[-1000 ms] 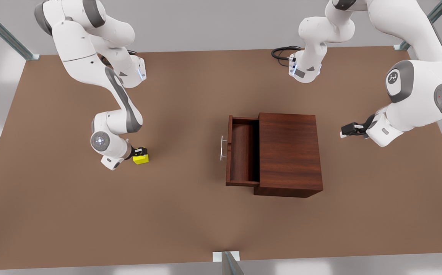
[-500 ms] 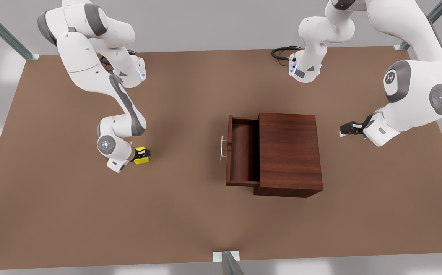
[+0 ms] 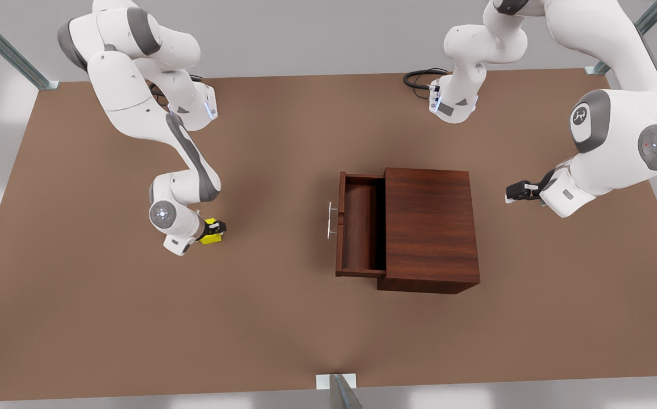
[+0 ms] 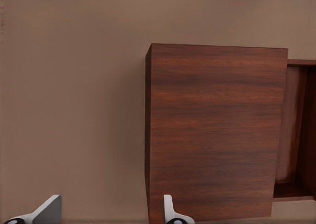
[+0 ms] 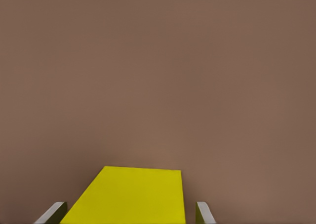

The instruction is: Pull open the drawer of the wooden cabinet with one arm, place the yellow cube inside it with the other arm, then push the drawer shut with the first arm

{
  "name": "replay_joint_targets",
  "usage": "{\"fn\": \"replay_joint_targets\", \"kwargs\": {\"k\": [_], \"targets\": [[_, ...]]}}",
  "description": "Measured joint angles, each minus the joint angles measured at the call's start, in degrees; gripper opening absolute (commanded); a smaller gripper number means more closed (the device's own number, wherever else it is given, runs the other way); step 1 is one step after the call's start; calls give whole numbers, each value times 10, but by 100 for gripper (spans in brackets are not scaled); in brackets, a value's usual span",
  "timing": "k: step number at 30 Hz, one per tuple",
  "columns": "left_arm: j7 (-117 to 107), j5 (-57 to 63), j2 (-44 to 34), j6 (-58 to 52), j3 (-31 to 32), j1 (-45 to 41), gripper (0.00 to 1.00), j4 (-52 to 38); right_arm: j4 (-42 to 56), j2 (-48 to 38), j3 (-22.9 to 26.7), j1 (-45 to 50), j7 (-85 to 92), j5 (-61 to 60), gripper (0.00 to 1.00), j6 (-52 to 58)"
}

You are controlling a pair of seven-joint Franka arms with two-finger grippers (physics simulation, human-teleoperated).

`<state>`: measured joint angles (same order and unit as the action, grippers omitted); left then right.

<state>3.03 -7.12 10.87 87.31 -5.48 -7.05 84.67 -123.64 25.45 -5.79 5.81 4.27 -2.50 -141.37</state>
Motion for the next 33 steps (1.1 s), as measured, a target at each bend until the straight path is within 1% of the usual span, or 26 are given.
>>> {"fn": "replay_joint_targets", "kwargs": {"k": [1, 2, 4, 6, 7, 10, 13, 15, 17, 20, 25, 31, 33], "targets": [[0, 0, 0, 0, 0, 0, 100, 0, 0, 3, 0, 0, 0, 0, 97, -3], [0, 0, 0, 0, 0, 0, 100, 0, 0, 5, 0, 0, 1, 0, 92, -6], [0, 0, 0, 0, 0, 0, 100, 1, 0, 7, 0, -1, 3, -1, 68, -10], [0, 0, 0, 0, 0, 0, 100, 1, 0, 6, 0, -2, 8, -5, 48, -14], [0, 0, 0, 0, 0, 0, 100, 1, 0, 6, 0, -2, 12, -8, 45, -15], [1, 0, 0, 0, 0, 0, 100, 1, 0, -7, 1, -1, 24, -14, 45, -15], [1, 0, 0, 0, 0, 0, 100, 1, 7, -47, -1, 0, 35, -16, 45, 0], [1, 1, 0, 0, 0, 0, 100, 1, 32, -69, -8, -1, 41, -17, 45, 25], [1, 1, 0, 0, -1, 0, 100, 1, 90, -78, -21, 1, 45, -19, 45, 69], [1, 1, 0, 0, -1, 0, 100, 1, 182, -79, -29, 23, 45, -20, 45, 144], [1, 1, 0, -1, -1, 0, 100, 1, 333, -42, -35, 66, 27, -19, 45, 247], [1, 1, 0, -1, -1, 0, 100, 1, 454, 18, -58, 124, -40, -41, 45, 306], [1, 1, 0, -1, -1, 0, 100, 1, 497, 43, -80, 139, -74, -44, 45, 316]]}}
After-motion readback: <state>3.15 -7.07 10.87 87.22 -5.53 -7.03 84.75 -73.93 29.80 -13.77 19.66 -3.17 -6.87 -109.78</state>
